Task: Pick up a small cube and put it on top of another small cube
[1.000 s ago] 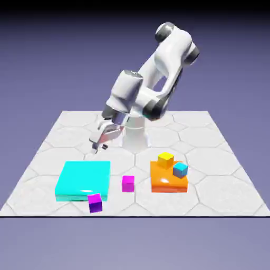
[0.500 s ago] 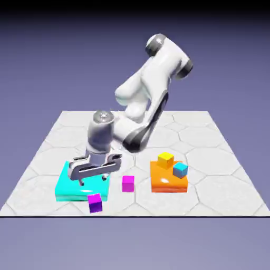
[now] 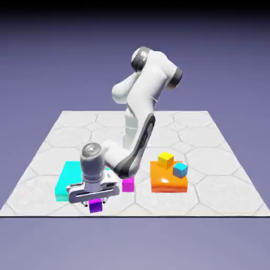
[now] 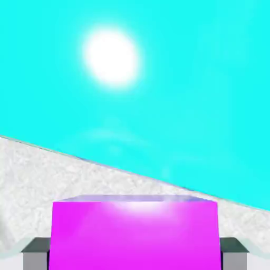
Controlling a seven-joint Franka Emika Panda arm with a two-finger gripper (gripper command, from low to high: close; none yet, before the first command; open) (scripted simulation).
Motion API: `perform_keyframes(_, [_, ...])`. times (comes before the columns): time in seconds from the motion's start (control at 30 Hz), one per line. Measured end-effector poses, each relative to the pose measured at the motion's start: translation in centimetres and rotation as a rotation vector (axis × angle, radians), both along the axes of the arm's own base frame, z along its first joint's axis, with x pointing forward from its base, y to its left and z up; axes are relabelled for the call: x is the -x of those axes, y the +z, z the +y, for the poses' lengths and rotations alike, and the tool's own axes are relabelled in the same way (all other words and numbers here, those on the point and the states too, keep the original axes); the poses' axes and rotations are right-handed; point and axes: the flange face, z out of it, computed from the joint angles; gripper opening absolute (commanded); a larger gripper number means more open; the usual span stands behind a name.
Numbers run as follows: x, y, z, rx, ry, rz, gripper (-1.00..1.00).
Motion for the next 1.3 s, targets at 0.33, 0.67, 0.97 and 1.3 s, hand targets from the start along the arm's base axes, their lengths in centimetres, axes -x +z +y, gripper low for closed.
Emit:
perform_keyframes(0.33, [-0.2,7.8,4.6,0.064,0.135,-0.004,-1.00])
perform_keyframes(0.67, [1.4,12.9,11.7,0.148,0.357,-0.024,-1.00])
perform_keyframes(0.97, [4.1,16.7,17.5,0.190,0.548,-0.051,-1.00])
perform_keyframes(1.3, [8.1,19.6,22.8,0.199,0.757,-0.078,-1.00])
